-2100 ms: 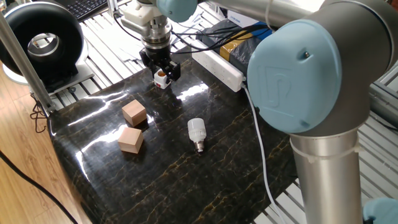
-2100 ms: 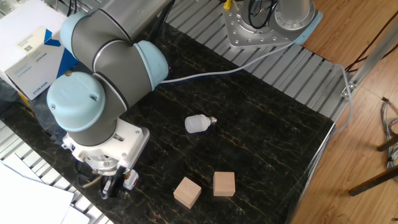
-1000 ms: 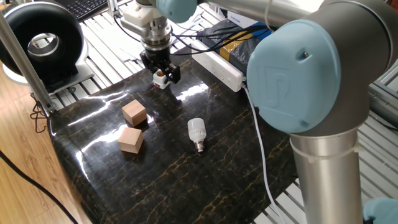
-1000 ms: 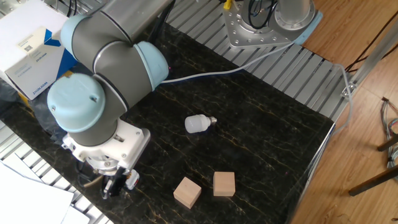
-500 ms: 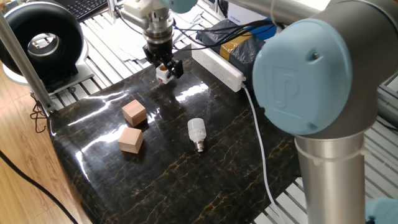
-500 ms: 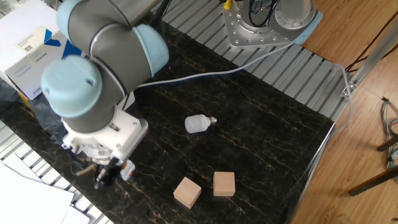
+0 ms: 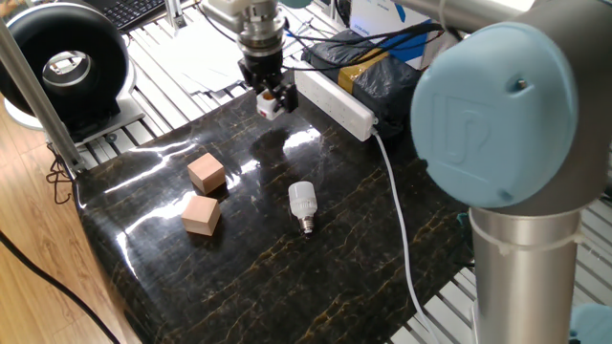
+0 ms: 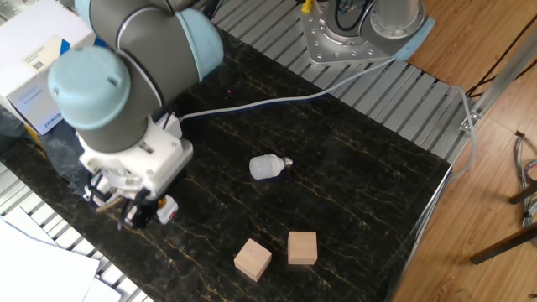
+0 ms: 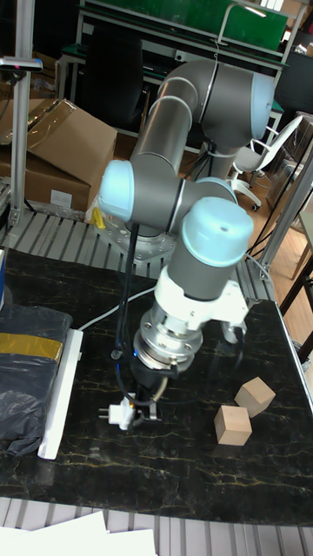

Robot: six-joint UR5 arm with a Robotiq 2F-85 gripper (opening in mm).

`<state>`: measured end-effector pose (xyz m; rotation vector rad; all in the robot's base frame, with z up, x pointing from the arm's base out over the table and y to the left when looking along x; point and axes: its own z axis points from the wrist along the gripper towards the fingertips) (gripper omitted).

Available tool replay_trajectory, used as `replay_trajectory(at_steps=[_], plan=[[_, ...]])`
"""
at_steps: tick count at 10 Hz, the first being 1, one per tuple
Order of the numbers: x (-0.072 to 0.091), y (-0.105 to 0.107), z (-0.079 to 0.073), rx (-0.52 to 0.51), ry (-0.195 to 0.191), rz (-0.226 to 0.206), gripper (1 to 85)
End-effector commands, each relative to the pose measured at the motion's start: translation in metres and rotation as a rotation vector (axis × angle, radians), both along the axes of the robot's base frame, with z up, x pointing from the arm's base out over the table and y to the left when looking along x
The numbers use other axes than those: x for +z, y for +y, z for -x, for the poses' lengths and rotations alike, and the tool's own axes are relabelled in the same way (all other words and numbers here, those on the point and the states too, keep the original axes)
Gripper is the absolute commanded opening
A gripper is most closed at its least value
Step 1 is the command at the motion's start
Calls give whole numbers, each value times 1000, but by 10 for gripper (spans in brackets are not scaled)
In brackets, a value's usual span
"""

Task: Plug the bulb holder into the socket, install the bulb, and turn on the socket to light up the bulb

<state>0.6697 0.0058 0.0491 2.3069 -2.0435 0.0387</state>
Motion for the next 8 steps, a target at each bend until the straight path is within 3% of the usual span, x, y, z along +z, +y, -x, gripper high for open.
replay_trajectory(at_steps=[1,3,5,7,8], plan=[[2,-8,6,-28,-6,-6,10],[2,-8,8,-43,1,-6,10],[2,-6,17,-9,38,-15,10],[2,-7,11,29,15,-13,10],[1,-7,22,31,3,-25,10]])
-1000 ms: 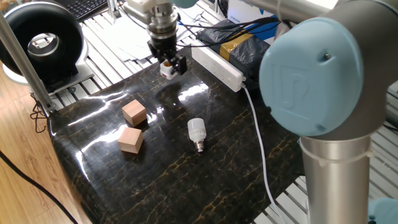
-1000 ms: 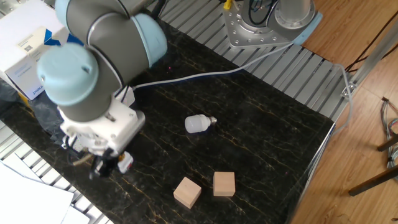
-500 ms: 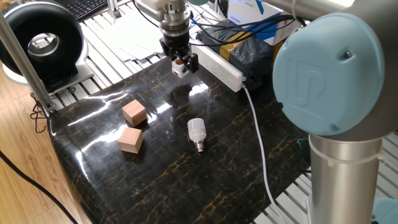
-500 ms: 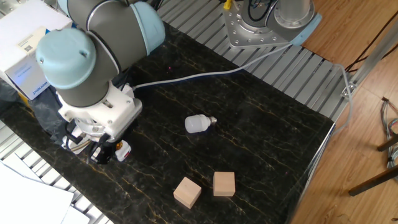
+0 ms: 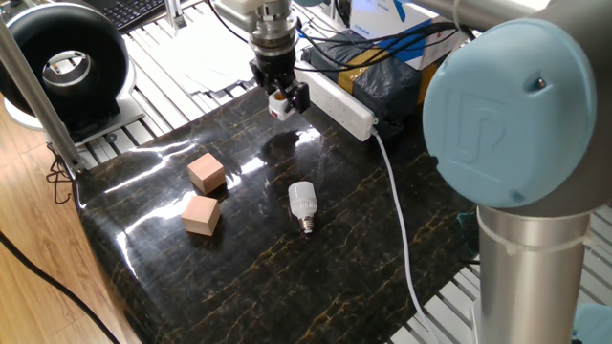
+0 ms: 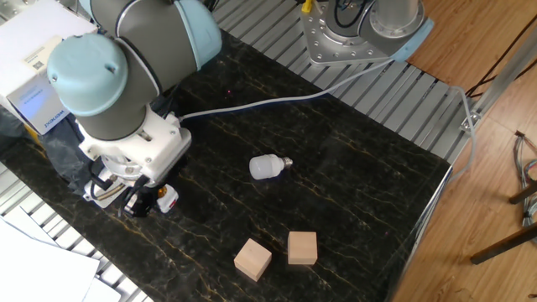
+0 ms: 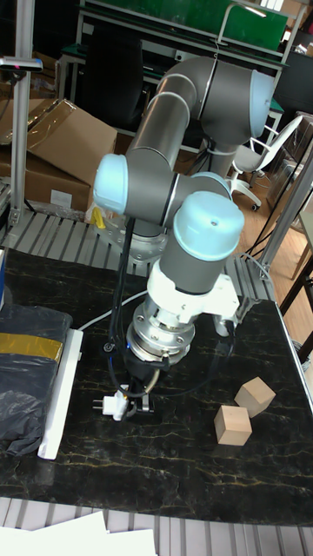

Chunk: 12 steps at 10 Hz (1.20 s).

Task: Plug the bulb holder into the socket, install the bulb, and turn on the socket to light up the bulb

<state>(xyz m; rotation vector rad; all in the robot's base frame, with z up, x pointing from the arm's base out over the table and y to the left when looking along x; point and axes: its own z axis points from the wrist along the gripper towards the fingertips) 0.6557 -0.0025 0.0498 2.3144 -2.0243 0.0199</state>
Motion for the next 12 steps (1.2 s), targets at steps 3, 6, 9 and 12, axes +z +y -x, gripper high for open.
replay_trajectory(at_steps=[3,6,9,12], plan=[[-16,-6,36,4,-33,-56,10],[-21,-20,40,23,-43,-40,10],[-24,-29,41,28,-58,-40,10],[-25,-39,39,40,-59,-36,10]])
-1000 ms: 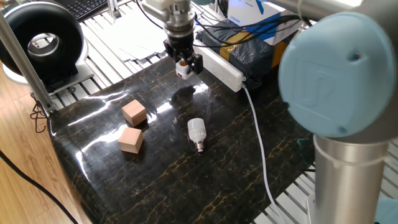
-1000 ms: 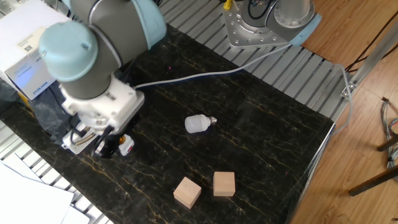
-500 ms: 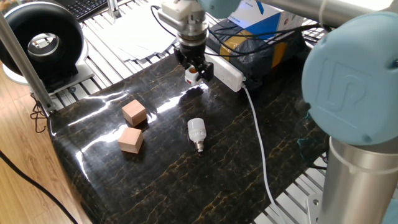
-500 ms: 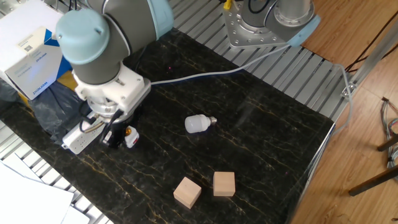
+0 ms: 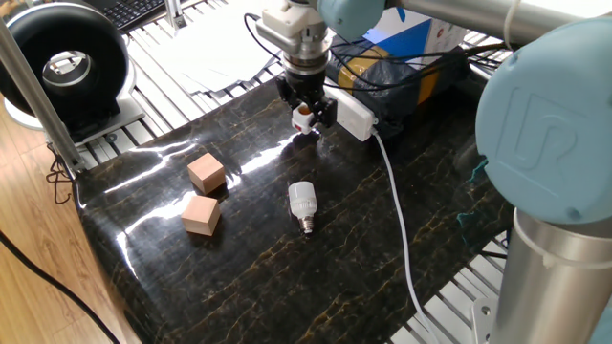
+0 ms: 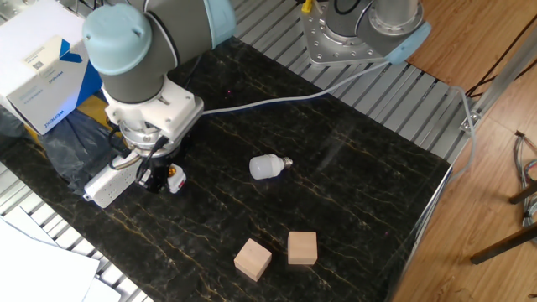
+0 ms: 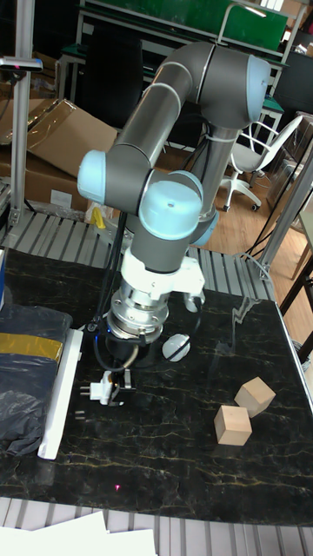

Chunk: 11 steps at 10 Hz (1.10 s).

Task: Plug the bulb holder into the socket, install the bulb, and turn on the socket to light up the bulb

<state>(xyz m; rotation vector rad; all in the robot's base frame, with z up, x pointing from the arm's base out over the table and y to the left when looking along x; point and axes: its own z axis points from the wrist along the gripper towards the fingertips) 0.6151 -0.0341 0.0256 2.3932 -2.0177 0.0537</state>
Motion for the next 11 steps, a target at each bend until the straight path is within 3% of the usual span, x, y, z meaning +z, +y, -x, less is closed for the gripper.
replay_trajectory(at_steps=[1,11], plan=[[-2,-11,0,-8,-8,-4,10],[-5,-5,11,-31,33,-35,10]])
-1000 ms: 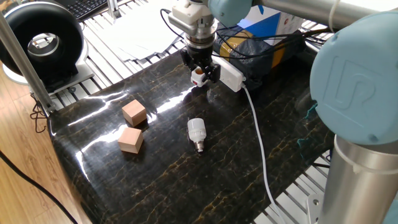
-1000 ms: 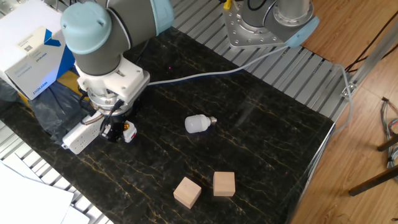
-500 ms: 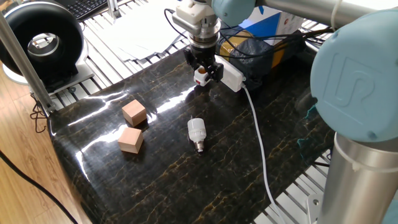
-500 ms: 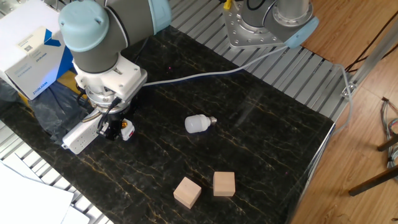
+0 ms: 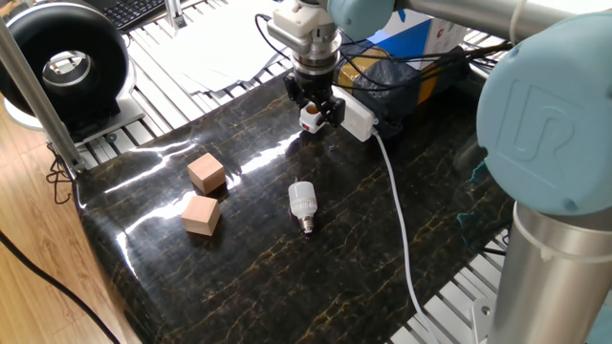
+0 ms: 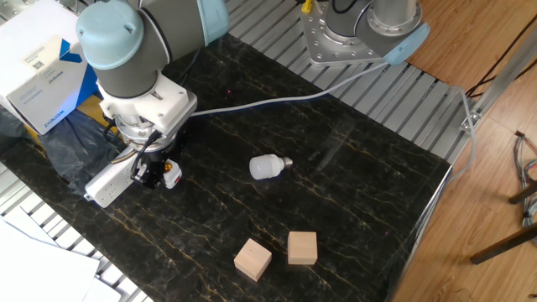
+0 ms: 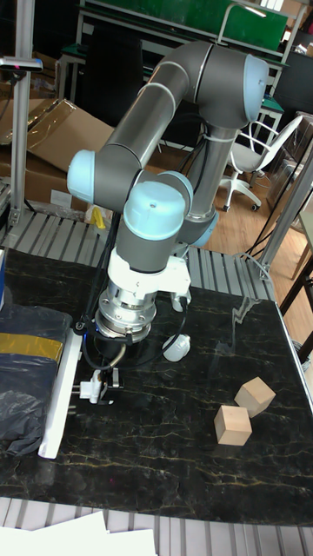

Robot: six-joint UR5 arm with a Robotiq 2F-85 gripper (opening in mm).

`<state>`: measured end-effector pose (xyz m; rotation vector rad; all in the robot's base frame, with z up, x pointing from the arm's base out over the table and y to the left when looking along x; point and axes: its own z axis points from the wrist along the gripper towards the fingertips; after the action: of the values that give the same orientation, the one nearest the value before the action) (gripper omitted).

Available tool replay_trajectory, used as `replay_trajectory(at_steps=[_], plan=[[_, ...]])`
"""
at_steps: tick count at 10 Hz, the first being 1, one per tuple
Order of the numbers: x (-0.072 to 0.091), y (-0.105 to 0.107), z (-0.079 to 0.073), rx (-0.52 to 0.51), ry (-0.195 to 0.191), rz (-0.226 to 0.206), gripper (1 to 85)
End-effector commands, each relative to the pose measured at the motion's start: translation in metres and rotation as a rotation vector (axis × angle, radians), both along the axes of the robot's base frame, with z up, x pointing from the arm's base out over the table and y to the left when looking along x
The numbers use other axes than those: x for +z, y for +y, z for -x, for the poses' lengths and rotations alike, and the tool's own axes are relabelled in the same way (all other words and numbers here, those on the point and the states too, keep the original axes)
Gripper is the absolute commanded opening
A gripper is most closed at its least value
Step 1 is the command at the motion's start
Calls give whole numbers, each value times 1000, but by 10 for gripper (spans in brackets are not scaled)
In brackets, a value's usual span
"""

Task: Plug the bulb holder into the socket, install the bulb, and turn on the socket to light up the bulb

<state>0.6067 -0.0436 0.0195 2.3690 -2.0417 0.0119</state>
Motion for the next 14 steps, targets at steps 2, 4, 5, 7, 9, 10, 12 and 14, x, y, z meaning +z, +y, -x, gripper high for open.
replay_trajectory(at_steps=[2,4,5,7,9,10,12,14], plan=[[2,4,0,0,10,-11,10],[4,5,2,-14,19,-20,10],[8,6,1,-11,25,-22,10],[24,2,-6,4,25,7,10],[26,-5,-11,16,13,18,10],[23,-3,-10,12,16,7,10],[19,11,-8,-20,14,-5,10],[16,17,-9,-25,16,-19,10]])
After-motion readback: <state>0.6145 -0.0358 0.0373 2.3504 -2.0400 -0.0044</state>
